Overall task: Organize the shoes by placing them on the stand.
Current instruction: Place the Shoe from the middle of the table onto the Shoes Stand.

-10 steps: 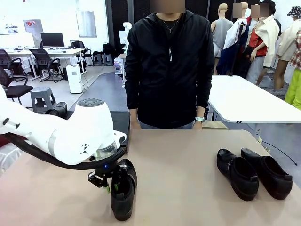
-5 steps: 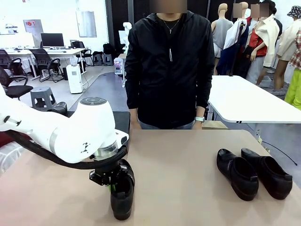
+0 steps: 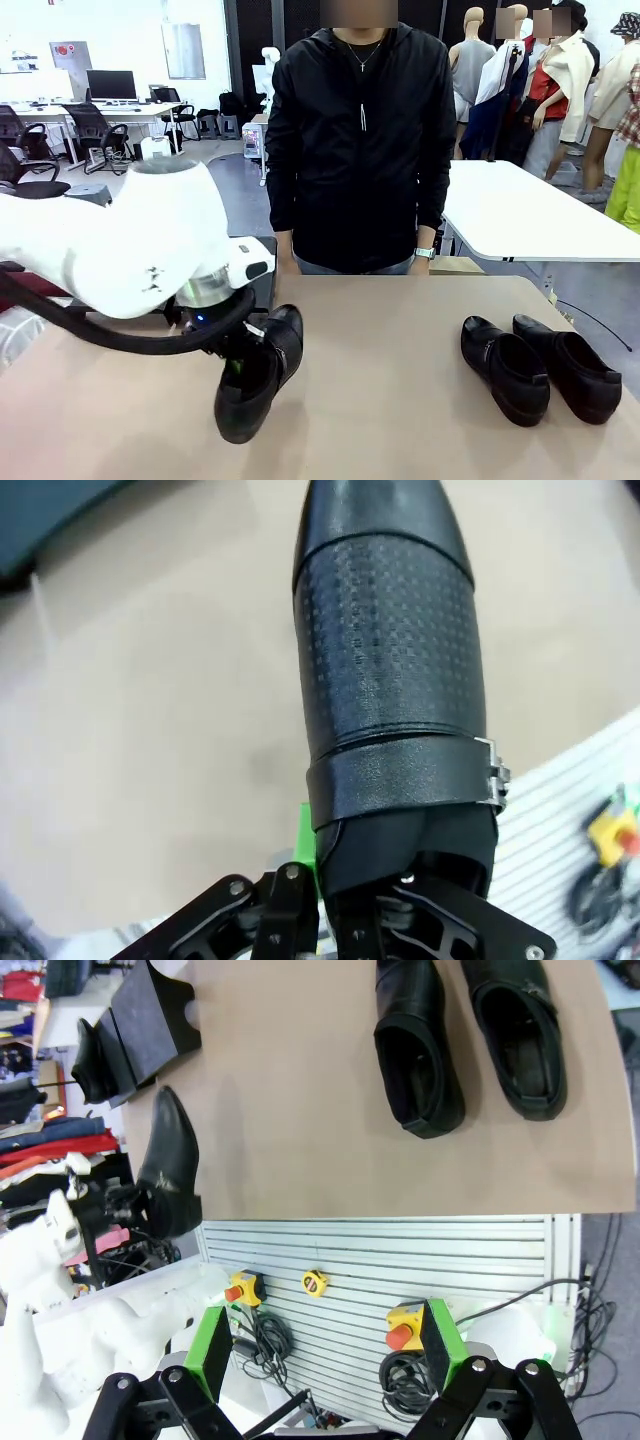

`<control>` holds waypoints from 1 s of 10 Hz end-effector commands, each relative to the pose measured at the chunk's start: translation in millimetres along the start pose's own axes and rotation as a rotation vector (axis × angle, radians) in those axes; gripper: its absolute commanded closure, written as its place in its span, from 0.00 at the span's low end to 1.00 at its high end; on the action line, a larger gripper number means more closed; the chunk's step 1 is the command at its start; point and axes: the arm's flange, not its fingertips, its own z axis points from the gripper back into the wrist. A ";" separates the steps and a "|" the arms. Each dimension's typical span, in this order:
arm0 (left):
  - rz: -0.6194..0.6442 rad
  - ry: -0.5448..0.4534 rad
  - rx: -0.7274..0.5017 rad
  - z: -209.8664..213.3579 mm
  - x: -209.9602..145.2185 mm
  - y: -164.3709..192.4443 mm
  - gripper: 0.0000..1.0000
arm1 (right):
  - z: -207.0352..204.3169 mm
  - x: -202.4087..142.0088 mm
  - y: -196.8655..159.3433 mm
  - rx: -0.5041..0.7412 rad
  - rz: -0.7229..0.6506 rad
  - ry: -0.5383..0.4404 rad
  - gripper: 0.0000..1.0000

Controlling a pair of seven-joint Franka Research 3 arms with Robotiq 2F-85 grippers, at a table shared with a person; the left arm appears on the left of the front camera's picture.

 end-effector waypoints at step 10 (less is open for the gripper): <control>0.240 -0.375 -0.052 111.0 -29.7 70.5 1.00 | 3.0 -0.8 3.4 0.016 -0.015 0.000 0.00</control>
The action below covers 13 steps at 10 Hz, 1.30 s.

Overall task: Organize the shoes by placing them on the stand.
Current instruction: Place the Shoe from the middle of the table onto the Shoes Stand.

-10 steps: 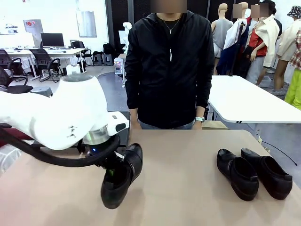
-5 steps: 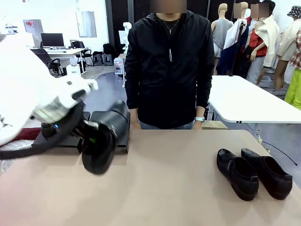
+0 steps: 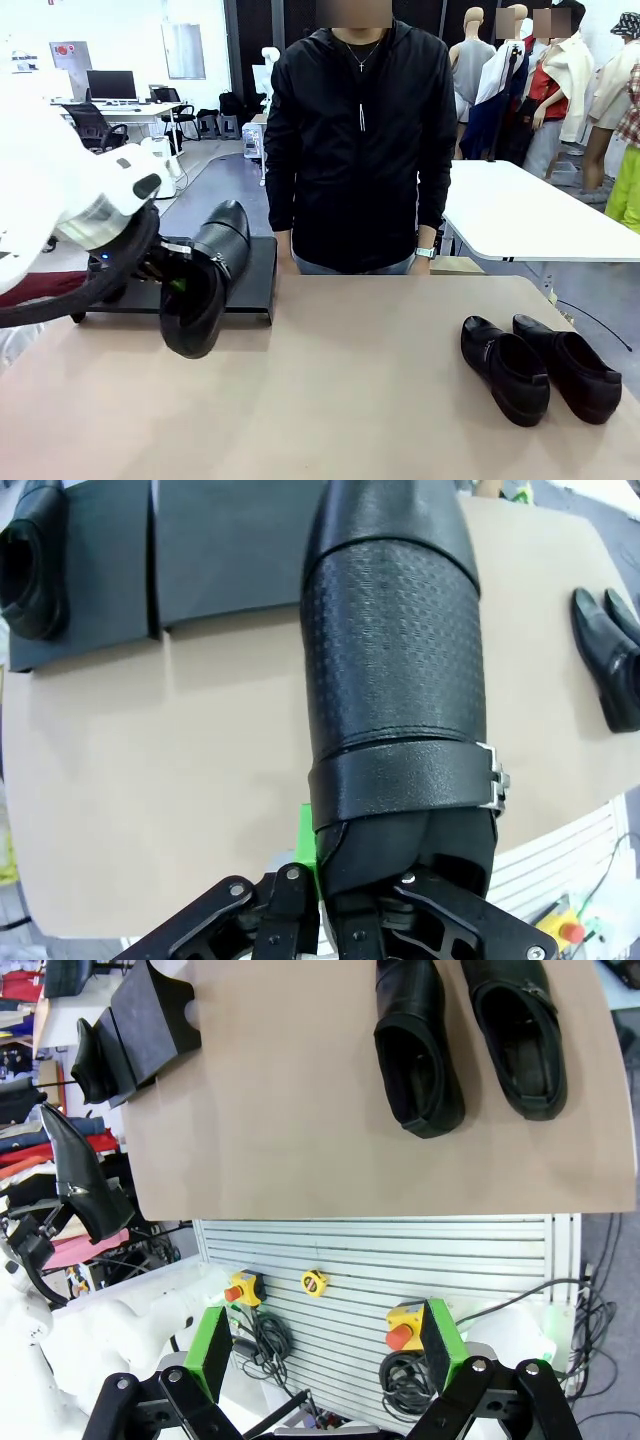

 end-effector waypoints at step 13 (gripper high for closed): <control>0.040 -0.245 0.100 -131.5 135.5 234.8 1.00 | 2.8 -0.7 3.3 0.016 -0.015 0.000 0.00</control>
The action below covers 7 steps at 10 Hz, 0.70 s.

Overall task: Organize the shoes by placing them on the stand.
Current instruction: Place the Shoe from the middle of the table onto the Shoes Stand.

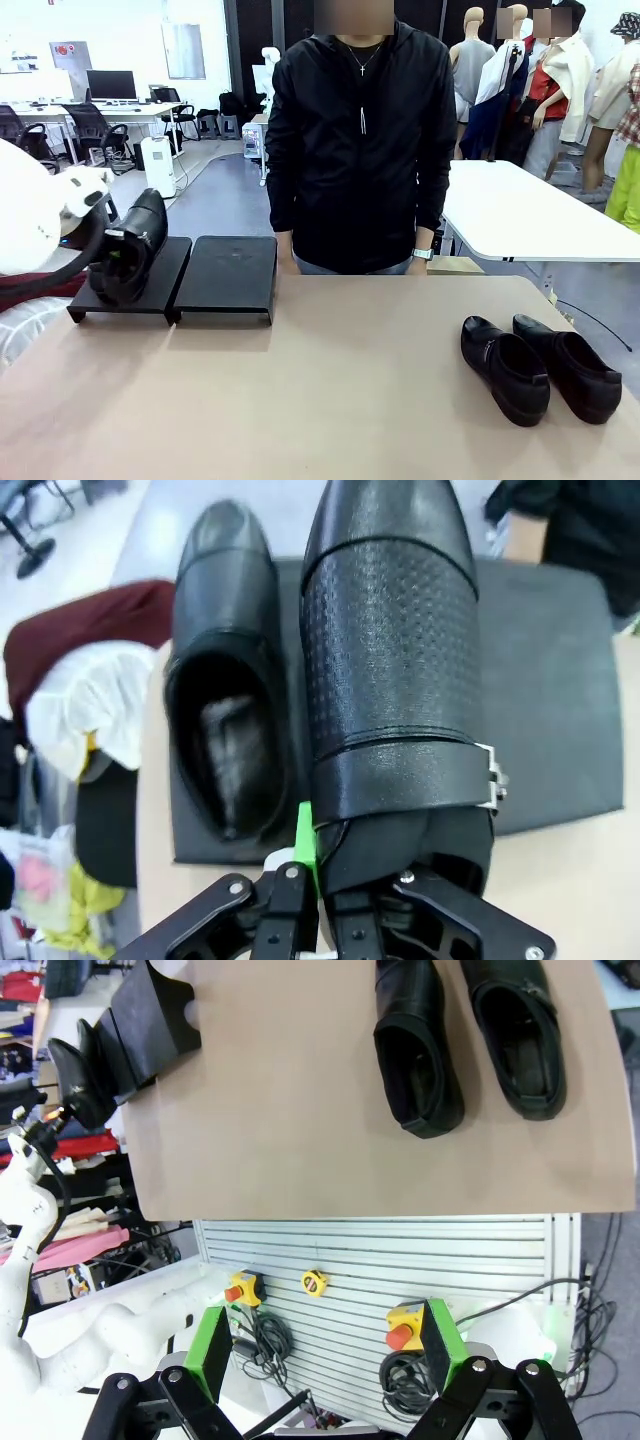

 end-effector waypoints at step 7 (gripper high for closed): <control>0.023 0.013 -0.009 -6.1 -5.1 0.5 1.00 | 2.5 -0.5 3.5 0.016 -0.014 0.001 0.00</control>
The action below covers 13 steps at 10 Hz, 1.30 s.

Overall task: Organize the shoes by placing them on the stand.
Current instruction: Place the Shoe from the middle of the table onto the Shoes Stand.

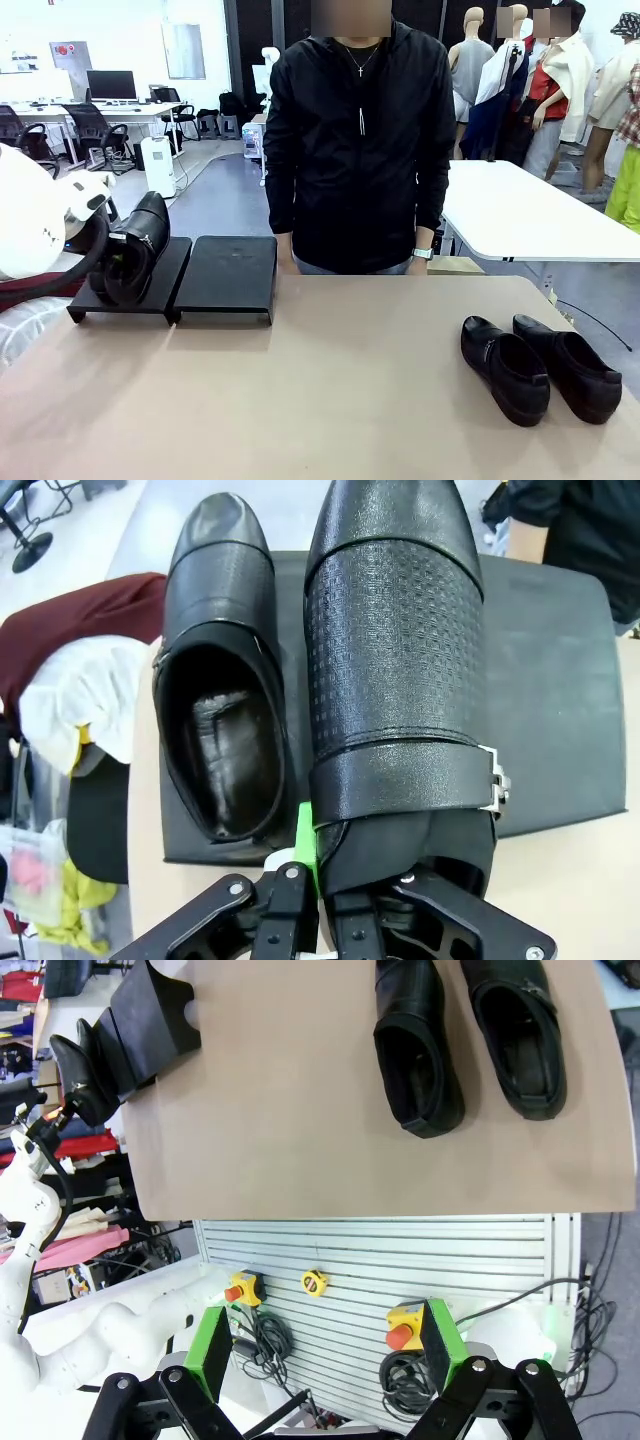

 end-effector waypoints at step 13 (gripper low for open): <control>0.055 0.116 -0.074 -64.1 59.0 10.9 0.00 | 2.6 -0.5 3.5 0.016 -0.014 0.001 0.00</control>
